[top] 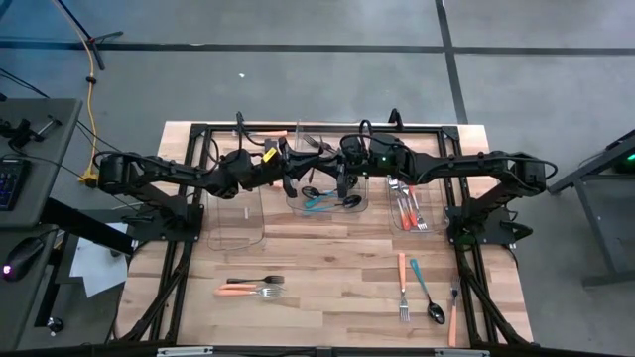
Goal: Sort silverware by color (type)
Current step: Put the black fork into the top transparent bin
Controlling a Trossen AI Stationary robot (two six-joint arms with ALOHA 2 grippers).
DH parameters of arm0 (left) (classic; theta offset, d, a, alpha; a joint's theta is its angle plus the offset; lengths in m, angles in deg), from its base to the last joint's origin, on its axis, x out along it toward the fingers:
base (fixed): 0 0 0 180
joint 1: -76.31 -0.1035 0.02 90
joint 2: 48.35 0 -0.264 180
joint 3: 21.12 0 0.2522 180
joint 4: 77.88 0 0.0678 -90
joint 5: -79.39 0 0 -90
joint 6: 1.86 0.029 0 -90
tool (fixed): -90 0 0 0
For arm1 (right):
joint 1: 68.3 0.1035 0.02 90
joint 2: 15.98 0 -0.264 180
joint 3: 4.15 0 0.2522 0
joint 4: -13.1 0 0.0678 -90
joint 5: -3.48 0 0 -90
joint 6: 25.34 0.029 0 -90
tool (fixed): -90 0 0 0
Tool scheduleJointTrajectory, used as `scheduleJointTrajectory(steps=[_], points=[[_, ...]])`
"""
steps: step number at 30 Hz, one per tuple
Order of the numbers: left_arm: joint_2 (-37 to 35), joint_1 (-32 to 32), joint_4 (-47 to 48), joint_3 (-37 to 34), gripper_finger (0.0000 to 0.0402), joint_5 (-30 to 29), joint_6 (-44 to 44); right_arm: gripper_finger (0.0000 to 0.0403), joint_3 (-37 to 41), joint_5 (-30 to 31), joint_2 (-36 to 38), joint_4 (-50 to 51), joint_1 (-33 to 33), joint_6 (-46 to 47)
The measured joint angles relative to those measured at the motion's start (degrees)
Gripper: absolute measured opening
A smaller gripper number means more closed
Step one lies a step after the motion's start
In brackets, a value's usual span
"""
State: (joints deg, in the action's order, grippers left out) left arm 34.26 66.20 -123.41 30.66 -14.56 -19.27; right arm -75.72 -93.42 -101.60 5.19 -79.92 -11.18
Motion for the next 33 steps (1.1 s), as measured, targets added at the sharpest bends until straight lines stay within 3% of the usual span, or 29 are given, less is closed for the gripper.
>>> scheduleJointTrajectory(steps=[3,7,15,19,25,28,33], points=[[0.0,-0.2,-0.1,0.0,0.0079,0.3,-0.5,0.0005,0.0,0.0,0.0,0.0,0.0,-0.2],[-2.1,-1.0,3.6,0.0,0.0121,5.4,-0.4,0.0003,0.0,-0.1,2.1,5.0,-0.7,-1.7],[-15.5,-4.3,32.4,0.0,0.0159,15.6,1.3,0.0001,1.1,-0.1,13.4,27.0,-3.5,-6.6],[-23.0,-4.5,36.1,-2.5,0.0141,15.3,3.0,0.0001,6.2,0.3,20.8,32.5,-3.5,-6.7],[-32.4,-4.5,34.4,-8.7,0.0068,8.7,2.5,0.0001,16.0,2.6,30.9,26.6,-3.5,-1.9],[-35.0,-4.5,32.5,-11.0,0.0016,7.9,1.6,0.0001,19.2,1.5,33.4,21.9,-3.5,0.6],[-36.6,-4.5,32.2,-11.4,0.0005,7.9,0.5,0.0,20.0,-0.2,33.8,21.0,-3.4,0.9]])
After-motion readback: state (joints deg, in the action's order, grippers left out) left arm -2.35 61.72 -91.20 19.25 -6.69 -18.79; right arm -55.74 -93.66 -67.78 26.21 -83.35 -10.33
